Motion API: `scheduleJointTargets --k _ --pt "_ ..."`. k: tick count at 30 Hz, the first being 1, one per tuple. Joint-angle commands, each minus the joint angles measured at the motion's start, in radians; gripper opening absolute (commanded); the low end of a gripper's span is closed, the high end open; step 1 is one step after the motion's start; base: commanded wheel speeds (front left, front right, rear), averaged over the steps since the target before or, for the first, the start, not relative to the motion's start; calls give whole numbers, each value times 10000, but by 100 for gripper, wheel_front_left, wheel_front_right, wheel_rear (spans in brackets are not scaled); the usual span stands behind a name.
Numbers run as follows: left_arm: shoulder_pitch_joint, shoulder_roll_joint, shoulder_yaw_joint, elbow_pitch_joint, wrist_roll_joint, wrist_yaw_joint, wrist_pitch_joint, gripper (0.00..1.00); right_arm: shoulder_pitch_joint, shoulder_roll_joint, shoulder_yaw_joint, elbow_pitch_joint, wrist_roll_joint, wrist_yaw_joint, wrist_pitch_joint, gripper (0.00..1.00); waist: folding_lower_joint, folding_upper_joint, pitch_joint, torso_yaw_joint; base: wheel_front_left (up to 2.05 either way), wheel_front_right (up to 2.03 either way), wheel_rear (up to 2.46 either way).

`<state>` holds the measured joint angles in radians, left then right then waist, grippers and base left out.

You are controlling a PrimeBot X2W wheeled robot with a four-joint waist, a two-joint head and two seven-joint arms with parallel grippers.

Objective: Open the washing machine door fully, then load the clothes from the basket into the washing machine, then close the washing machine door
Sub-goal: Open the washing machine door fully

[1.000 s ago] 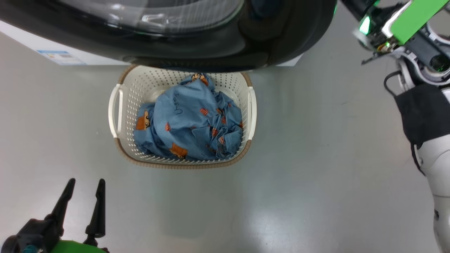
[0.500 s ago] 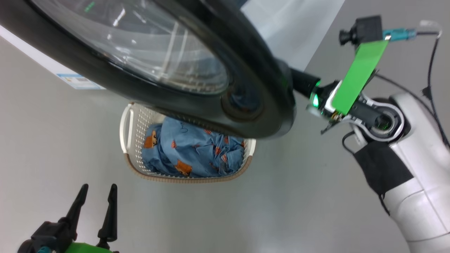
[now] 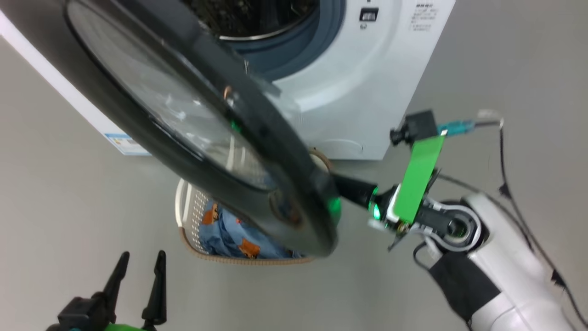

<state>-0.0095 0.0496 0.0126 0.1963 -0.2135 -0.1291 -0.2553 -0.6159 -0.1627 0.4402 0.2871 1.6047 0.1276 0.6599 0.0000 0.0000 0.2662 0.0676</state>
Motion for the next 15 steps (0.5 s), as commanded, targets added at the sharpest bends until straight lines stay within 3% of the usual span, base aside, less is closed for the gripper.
scheduleJointTargets --k 1,15 --pt "80 121 310 -147 93 -15 -65 100 152 304 176 -401 93 31 80 0 0 0 -418 166 0 0 0" --pt "261 14 97 112 228 -15 -65 100 1548 1092 769 -534 585 31 2 0 0 0 -1512 687 0 0 0"
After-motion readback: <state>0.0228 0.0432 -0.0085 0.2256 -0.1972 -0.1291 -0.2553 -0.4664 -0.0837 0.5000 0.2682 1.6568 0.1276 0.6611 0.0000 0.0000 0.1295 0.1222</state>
